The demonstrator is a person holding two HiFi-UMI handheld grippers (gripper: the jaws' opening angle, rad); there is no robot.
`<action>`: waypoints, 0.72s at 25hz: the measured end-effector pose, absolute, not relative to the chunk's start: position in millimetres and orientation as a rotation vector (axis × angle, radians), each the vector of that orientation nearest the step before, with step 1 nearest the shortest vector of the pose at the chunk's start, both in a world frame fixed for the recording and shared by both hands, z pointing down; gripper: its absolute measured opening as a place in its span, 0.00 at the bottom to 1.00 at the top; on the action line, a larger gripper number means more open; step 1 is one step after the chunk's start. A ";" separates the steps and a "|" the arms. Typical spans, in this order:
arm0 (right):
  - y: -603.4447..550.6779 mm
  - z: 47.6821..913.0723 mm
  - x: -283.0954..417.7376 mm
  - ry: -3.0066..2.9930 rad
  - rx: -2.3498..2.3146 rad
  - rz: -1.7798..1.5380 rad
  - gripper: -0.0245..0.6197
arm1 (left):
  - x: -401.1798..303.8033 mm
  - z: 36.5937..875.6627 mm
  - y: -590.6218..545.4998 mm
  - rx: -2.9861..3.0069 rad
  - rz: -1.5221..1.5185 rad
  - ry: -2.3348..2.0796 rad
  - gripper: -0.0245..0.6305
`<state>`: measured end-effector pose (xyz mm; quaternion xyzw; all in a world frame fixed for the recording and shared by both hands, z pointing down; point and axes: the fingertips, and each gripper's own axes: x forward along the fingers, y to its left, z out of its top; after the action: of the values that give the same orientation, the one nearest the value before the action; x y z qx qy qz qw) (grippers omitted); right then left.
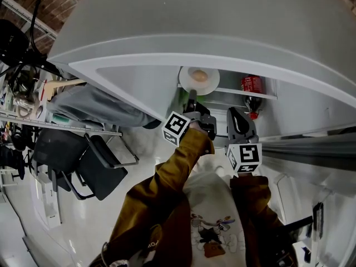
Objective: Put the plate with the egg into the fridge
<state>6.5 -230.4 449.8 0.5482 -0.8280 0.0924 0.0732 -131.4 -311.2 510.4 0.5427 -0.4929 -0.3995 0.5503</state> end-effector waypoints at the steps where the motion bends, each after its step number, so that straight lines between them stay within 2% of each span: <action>1: -230.3 449.6 6.3 -2.486 1.647 0.277 0.05 | -131.5 509.2 -309.9 1.291 -0.945 -1.167 0.08; 5: -229.3 449.9 7.8 -2.488 1.649 0.278 0.05 | -128.6 503.7 -302.4 1.310 -0.951 -1.154 0.11; 18: -225.4 448.6 12.4 -2.483 1.672 0.279 0.05 | -112.9 505.5 -296.2 1.273 -0.902 -1.101 0.12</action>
<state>12.4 -225.4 448.6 0.5550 -0.8240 0.0925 0.0675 -112.9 -296.2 505.5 0.5440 -0.4707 -0.3856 0.5778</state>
